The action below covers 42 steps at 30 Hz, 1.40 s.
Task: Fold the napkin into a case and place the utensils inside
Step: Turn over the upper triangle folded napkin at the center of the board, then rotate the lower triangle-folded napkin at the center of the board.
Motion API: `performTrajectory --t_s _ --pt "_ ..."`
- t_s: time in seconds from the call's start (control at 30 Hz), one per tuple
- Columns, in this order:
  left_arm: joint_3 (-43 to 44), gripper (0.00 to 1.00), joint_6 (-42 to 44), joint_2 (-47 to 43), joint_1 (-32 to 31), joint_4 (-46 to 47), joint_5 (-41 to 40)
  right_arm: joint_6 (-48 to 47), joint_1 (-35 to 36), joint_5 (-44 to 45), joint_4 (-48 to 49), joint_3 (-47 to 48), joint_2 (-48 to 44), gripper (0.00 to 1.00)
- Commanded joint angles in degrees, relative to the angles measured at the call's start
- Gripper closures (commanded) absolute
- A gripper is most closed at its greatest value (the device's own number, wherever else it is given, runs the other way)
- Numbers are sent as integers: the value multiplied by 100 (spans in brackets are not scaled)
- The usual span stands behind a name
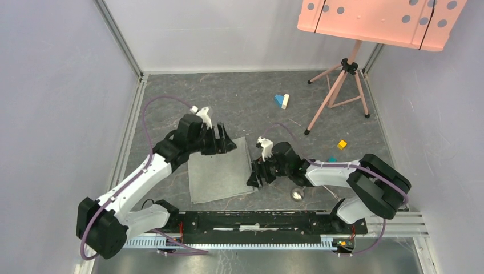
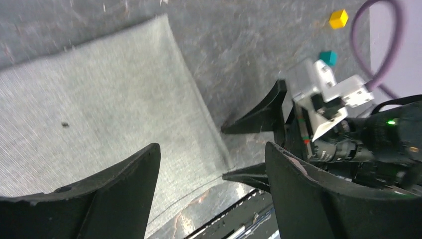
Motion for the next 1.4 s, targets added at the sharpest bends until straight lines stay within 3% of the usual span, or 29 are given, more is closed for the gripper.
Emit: performTrajectory --t_s 0.0,0.17,0.37,0.47,0.57,0.67,0.93,1.03,1.17,1.23,1.37 --pt "-908 16 -594 -536 -19 454 440 -214 672 1878 -1607 643 279 21" --pt "-1248 15 -605 -1208 -15 308 168 109 1323 3106 -2730 1162 641 27" --pt "-1326 15 -529 -1344 -15 266 224 232 1615 3373 -3025 1151 647 32" --pt "-1387 15 -485 -1431 -15 201 132 273 1662 3374 -3022 1005 537 39" --pt "-1479 15 -482 -1553 -14 165 2 325 1666 3452 -2970 876 415 52" --pt "-1512 14 -447 -1636 -15 83 -120 324 1661 3494 -2905 810 362 80" --pt "-1544 12 -484 -1532 54 -56 -505 64 1418 3457 -2811 491 60 97" --pt "-1555 11 -594 -1371 110 104 -619 -148 1217 3318 -2680 275 -170 92" --pt "-1534 9 -821 -951 371 408 -846 -552 976 3368 -2808 282 -422 68" --pt "-1533 9 -916 -737 584 612 -850 -802 763 3035 -2673 374 -511 62" --pt "-1625 9 -1066 -447 1031 1036 -833 -1063 116 2135 -1879 616 -398 37"
